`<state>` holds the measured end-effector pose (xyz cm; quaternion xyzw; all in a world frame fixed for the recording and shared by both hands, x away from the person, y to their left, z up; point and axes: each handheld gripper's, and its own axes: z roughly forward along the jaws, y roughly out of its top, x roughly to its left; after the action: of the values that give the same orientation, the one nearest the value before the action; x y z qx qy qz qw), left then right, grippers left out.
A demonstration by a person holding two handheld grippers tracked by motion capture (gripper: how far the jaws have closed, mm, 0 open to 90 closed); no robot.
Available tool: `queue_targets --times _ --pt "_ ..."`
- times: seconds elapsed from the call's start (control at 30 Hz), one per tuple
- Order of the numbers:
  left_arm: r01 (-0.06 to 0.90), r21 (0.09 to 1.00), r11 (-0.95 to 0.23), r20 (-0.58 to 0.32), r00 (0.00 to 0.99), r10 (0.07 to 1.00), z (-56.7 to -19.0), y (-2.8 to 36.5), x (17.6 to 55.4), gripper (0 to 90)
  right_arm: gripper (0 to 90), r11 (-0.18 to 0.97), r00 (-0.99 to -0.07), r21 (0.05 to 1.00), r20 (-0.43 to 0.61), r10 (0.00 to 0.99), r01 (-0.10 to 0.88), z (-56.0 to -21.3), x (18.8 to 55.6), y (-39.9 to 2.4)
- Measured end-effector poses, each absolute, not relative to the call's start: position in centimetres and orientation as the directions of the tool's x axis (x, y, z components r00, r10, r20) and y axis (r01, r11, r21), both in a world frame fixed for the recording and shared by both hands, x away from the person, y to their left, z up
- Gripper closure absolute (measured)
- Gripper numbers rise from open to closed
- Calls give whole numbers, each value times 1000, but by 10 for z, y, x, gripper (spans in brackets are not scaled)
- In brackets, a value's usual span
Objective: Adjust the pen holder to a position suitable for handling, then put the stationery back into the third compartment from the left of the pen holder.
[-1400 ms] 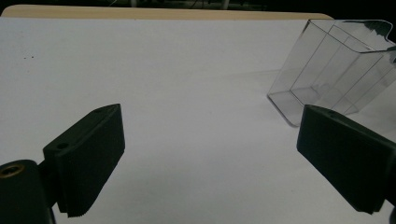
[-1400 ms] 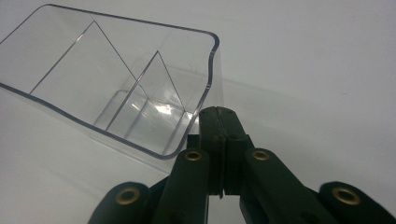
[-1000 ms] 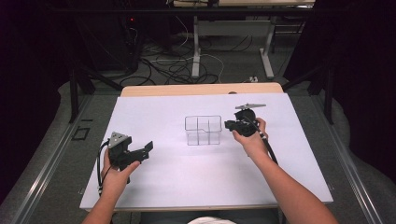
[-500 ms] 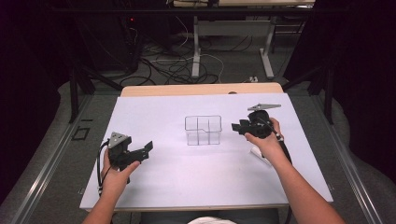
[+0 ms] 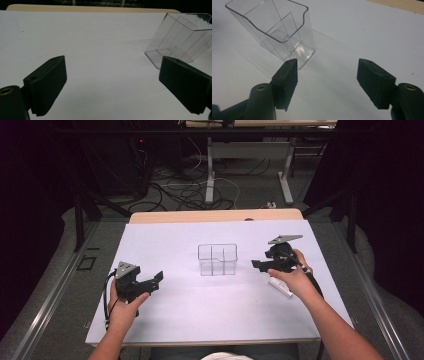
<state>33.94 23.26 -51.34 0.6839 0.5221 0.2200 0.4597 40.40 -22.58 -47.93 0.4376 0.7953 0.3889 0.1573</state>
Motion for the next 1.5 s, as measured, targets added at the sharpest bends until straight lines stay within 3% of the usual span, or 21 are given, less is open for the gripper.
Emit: queue_targets --times 0.17,0.73,0.8,1.0,1.07,1.17,1.27,1.5 --pt "514 857 -33 -175 351 920 -515 234 341 82 278 323 -557 702 125 821 634 -481 405 -231" --pt "510 860 -34 -174 354 919 -514 235 343 83 105 459 -599 608 33 800 647 -483 409 -238" --pt "508 861 -27 -178 350 920 -515 235 344 83 152 488 -612 591 11 791 642 -484 409 -238" --pt "509 860 -30 -175 351 920 -515 235 343 83 167 536 -630 542 -16 776 647 -490 411 -238" --pt "508 861 -33 -173 352 920 -514 235 342 83 225 563 -635 514 -44 771 647 -494 413 -240" --pt "509 861 -30 -174 350 921 -514 234 341 83 255 569 -639 502 -42 768 651 -496 415 -241" --pt "509 860 -33 -172 350 921 -514 234 341 83 343 582 -659 488 -18 752 651 -500 417 -242" --pt "511 859 -36 -172 353 920 -514 233 341 83 397 604 -664 432 -16 748 670 -510 417 -248"
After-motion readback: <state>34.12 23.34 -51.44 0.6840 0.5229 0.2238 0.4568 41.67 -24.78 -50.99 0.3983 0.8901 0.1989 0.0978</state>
